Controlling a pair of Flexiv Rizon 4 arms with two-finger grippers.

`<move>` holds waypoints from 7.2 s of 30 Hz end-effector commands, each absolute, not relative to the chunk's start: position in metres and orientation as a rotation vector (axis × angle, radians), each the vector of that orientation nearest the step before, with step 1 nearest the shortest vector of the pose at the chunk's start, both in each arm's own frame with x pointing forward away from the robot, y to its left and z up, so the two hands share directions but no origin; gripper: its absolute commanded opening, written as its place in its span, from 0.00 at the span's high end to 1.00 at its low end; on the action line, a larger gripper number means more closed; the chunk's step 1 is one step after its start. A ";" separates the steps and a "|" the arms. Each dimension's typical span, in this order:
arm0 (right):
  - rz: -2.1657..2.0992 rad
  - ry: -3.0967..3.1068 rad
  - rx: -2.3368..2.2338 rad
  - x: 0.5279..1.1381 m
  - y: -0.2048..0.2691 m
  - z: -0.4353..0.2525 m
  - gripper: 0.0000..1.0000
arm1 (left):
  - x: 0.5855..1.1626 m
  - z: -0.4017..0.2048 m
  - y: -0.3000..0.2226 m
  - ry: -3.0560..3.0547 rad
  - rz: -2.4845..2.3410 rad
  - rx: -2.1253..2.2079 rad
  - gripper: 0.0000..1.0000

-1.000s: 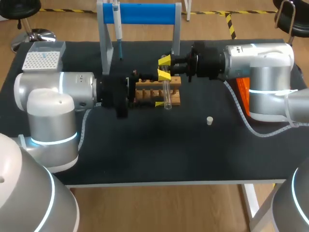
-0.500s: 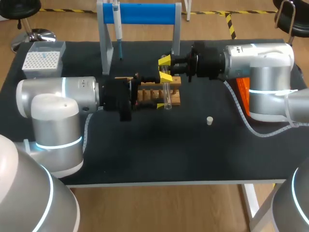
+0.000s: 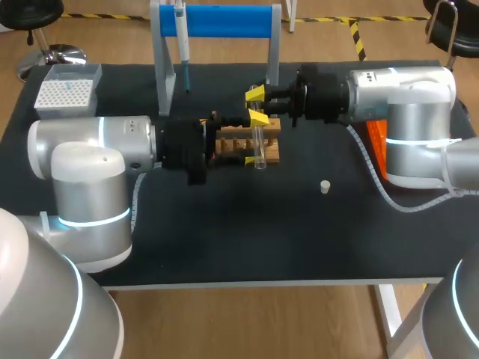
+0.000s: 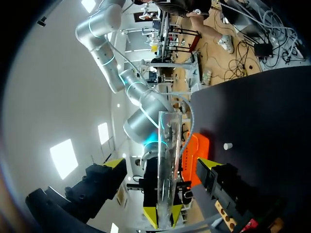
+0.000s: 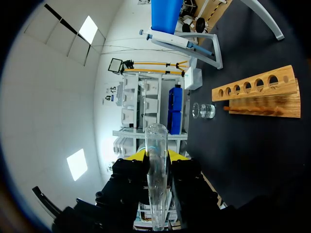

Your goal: Invert the test tube, pick up the pipette, mount the tip to pipette, aspirate from beaker and dispense into the tube, eject the tip, return the pipette, and cap with the stopper.

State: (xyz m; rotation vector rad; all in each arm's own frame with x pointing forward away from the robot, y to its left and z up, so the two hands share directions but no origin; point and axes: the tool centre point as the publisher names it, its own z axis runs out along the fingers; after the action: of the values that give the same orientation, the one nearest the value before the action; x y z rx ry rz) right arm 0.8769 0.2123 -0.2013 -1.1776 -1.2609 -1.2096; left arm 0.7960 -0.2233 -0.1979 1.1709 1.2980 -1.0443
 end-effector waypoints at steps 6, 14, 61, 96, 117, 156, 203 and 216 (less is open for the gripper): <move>-1.209 -1.263 -1.181 0.877 0.213 -0.201 1.00 | 0.795 -0.197 -0.227 1.305 -1.050 1.179 0.50; -1.209 -1.263 -1.181 0.877 0.213 -0.201 1.00 | 0.794 -0.198 -0.228 1.292 -1.066 1.185 0.51; -1.209 -1.263 -1.181 0.877 0.213 -0.201 0.00 | 0.792 -0.200 -0.226 1.286 -1.106 1.200 1.00; -1.668 -2.176 -0.843 0.910 0.117 -0.263 0.00 | 0.792 -0.200 -0.226 1.286 -1.106 1.200 1.00; -1.640 -2.638 -0.598 0.922 0.143 -0.321 0.00 | 0.792 -0.200 -0.226 1.286 -1.106 1.200 1.00; -1.656 -2.743 -0.661 0.921 0.152 -0.343 0.00 | 0.792 -0.200 -0.226 1.286 -1.106 1.200 1.00; -1.648 -2.791 -0.619 0.919 0.150 -0.344 0.00 | 0.840 -0.186 -0.199 1.731 -1.509 0.728 1.00; -1.648 -2.791 -0.619 0.919 0.150 -0.344 0.00 | 0.861 -0.172 -0.208 1.938 -1.695 0.517 1.00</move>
State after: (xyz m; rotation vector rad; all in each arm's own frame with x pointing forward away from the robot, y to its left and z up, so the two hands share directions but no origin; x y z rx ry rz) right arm 0.9192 0.1504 -0.3441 -0.6178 -2.7902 -1.6489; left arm 0.8591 -0.2055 -0.1762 0.5097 1.9195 -1.6979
